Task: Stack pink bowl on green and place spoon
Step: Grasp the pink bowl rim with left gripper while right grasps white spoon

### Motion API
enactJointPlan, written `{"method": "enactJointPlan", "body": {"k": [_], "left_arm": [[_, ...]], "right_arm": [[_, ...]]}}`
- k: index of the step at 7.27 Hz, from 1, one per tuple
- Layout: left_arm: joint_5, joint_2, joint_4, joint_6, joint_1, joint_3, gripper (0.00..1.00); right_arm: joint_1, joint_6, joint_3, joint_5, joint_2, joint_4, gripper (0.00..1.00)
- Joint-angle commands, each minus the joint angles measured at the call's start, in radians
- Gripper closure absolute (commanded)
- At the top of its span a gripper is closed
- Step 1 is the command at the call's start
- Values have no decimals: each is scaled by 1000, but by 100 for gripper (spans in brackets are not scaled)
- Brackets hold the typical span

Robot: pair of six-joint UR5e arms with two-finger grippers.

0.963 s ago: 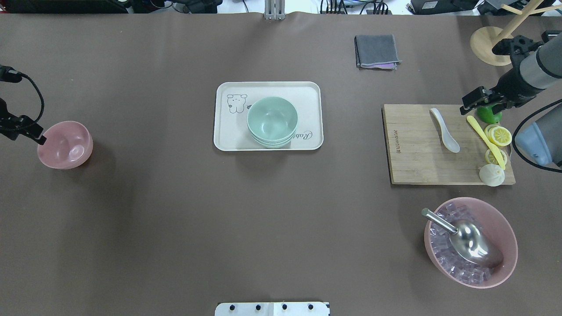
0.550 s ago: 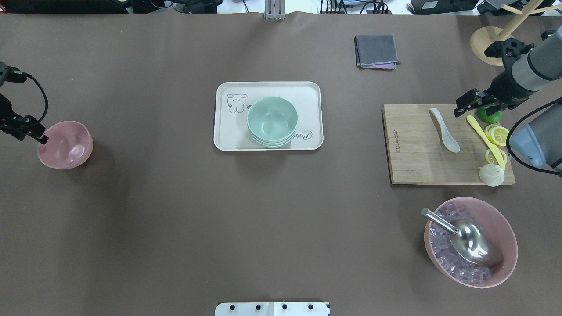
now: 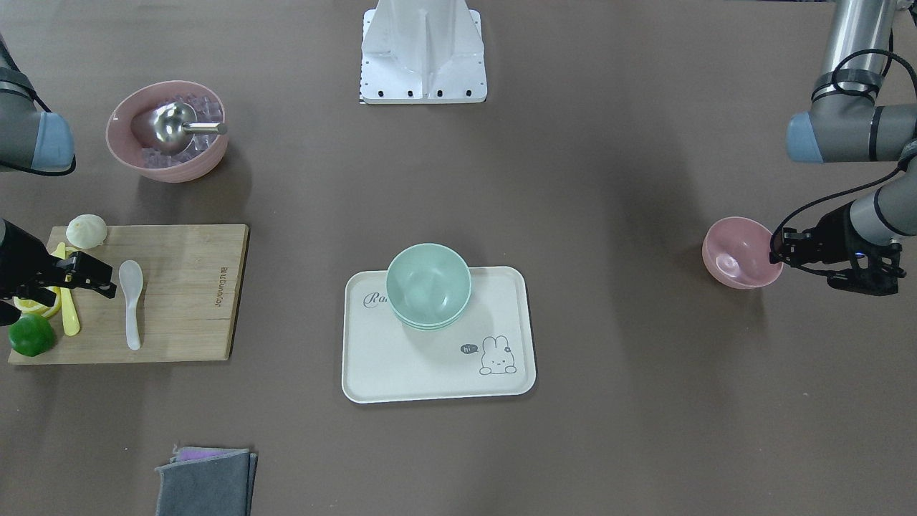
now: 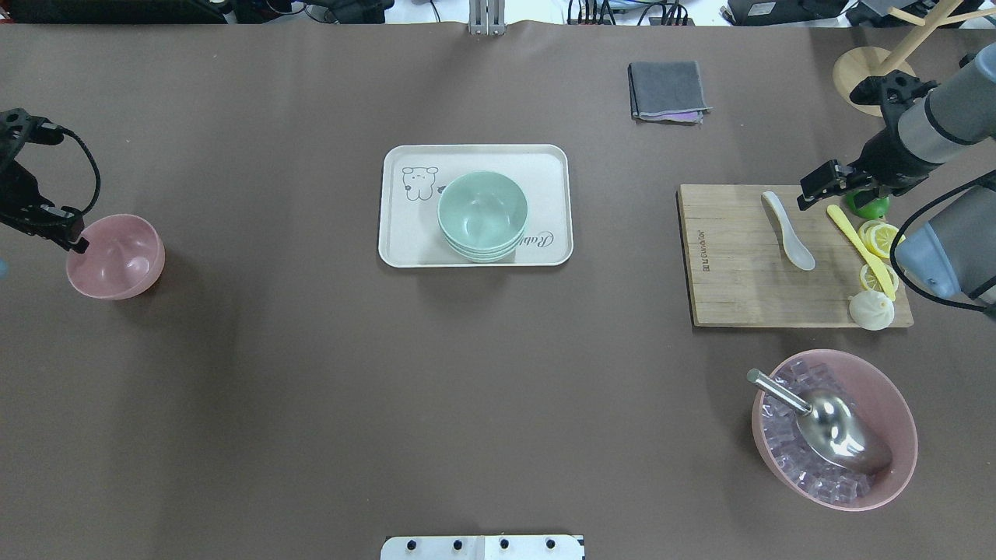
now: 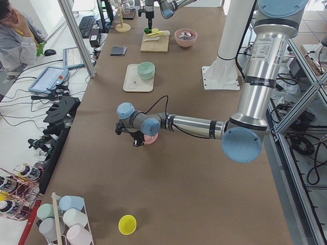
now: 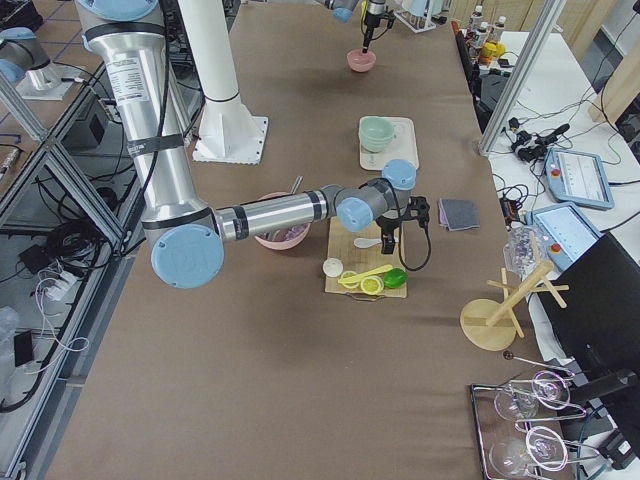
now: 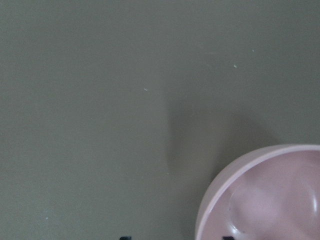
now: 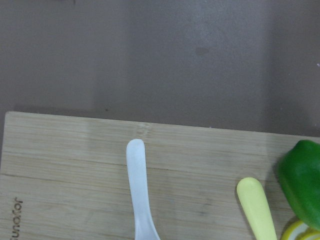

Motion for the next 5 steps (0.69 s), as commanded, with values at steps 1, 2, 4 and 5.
{"method": "enactJointPlan", "body": {"k": [1, 2, 4, 5], "left_arm": [[-76, -3, -1, -30, 2, -13, 100], [-154, -26, 11, -59, 2, -39, 100], [-195, -183, 17, -279, 5, -42, 100], [-198, -240, 15, -335, 17, -41, 100]], "right_arm": [[-6, 29, 4, -2, 15, 0, 0], [-21, 46, -7, -8, 18, 0, 0], [-69, 72, -14, -10, 12, 0, 1], [-86, 70, -28, -14, 6, 0, 17]]}}
